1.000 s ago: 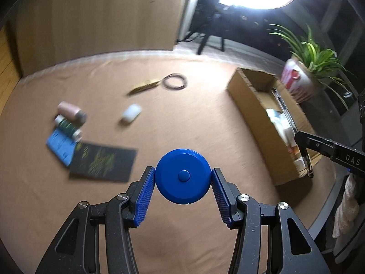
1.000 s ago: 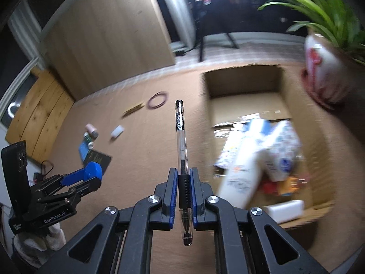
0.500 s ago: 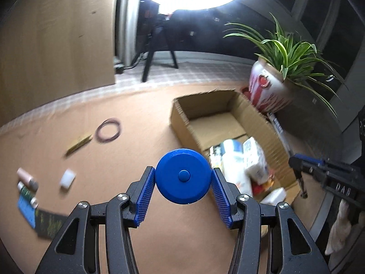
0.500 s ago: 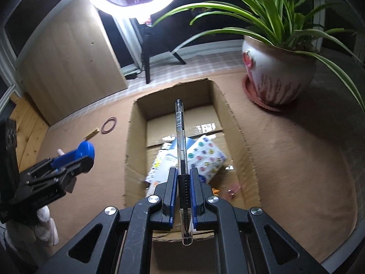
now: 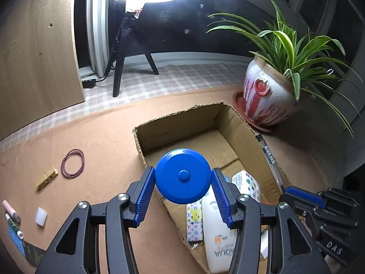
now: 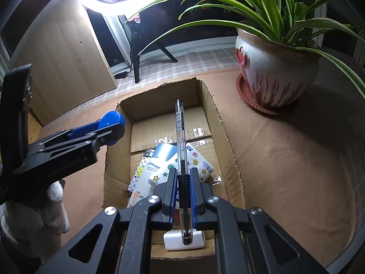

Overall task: Organize objects
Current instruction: 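Carry the tape measure and pen into the box and open both tools, then grasp the black card from the cloth with the right tool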

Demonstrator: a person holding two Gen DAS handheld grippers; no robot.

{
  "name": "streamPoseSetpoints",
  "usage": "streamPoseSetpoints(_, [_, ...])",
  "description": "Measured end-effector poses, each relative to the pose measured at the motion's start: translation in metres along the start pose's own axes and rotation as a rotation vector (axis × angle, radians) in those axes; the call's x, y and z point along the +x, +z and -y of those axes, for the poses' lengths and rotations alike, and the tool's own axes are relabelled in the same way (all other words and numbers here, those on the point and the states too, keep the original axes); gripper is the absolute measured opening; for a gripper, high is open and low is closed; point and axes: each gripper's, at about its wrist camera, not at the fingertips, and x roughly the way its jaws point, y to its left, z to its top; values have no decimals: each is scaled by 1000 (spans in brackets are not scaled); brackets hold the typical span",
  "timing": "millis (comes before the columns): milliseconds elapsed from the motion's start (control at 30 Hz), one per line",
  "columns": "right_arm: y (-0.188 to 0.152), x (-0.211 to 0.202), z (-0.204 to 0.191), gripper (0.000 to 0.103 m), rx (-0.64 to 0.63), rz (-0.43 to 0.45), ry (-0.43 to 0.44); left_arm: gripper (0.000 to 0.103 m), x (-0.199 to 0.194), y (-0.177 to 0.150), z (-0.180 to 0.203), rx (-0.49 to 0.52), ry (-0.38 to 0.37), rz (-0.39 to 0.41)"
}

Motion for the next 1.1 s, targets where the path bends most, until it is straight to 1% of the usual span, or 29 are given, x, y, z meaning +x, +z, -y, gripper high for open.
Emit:
streamPoseSetpoints(133, [1,5,-2,11,-23,-14,7,55,3,3,-2,-10,4,6])
streamPoseSetpoints(167, [0,5,-4,13,-34,-12,-3,62,3,4,-4,-17,4,8])
streamPoseSetpoints(200, [0,4,-5,19,-38,-8,-16,66,2,5,-6,-24,8,13])
streamPoseSetpoints(233, [0,4,-5,38,-37,-3,-21,70,-1,5,-8,-29,12,23])
streamPoseSetpoints(267, [-1,1,-6,57,-37,13,-27,70,-3,6,-10,-34,19,33])
streamPoseSetpoints(300, [-1,-2,-7,61,-37,32,-35,70,-5,6,-13,-41,25,35])
streamPoseSetpoints(533, [0,-6,-15,62,-45,27,-21,70,-17,-2,-27,-48,31,32])
streamPoseSetpoints(700, [-5,-5,-25,62,-39,11,12,70,-28,-13,-45,-62,53,19])
streamPoseSetpoints(900, [-12,-9,-37,62,-32,2,51,70,-43,-36,-85,-105,105,-13])
streamPoseSetpoints(1000, [-18,-9,-44,62,-33,-9,70,70,-49,-52,-111,-132,134,-50])
streamPoseSetpoints(1100, [-26,-9,-52,62,-32,-21,94,70,-54,-72,-147,-178,179,-98])
